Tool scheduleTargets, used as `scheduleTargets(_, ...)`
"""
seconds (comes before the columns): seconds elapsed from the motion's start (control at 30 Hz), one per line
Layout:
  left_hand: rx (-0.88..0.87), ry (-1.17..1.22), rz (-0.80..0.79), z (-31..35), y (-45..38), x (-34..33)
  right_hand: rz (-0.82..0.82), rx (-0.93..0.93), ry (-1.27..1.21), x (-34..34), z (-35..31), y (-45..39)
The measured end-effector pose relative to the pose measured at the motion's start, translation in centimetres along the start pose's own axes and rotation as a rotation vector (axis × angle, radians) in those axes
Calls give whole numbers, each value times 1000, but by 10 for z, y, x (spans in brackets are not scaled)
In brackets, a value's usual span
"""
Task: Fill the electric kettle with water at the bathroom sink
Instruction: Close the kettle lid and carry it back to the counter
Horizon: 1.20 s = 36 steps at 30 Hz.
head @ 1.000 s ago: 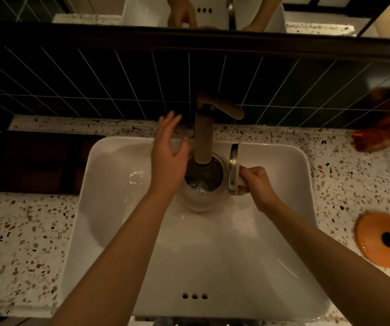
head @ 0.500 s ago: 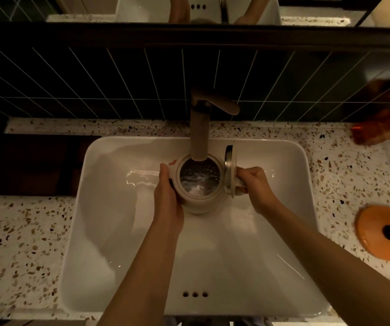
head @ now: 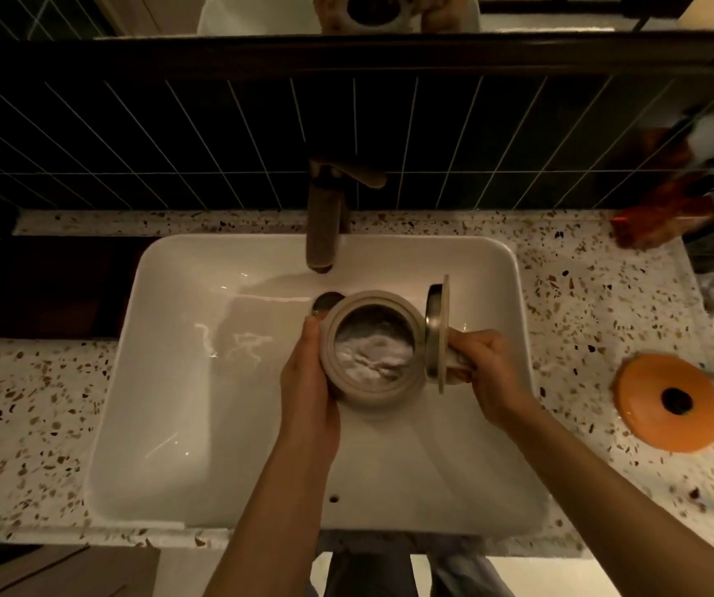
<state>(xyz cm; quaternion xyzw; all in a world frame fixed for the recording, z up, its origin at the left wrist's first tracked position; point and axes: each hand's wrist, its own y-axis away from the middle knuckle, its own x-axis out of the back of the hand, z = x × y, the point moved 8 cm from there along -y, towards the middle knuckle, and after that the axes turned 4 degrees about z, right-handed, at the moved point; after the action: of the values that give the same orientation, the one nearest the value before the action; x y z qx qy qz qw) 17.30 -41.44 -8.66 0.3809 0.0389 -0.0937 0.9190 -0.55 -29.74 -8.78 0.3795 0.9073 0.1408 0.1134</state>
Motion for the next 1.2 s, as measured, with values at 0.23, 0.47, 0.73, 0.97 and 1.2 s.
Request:
scheduleTargets(0.23,-114,31,-37,-19,88,-38,-154,87,-15,64,-48,61)
scheduleTargets(0.47,-134,42,-97,-51,158,-70,-217,139,10,121,-74,119)
scheduleTargets(0.73,-141,23,-111,-80,200,-75,-178,71,-1,157,-56,157)
scheduleTargets(0.97,-117,-49,-123,-86,205,-70,-62,21,-61,169,-32,166)
scheduleTargets(1.2,-185,-240,-109,-78,203,-70,-23,60,29,164,-34,173)
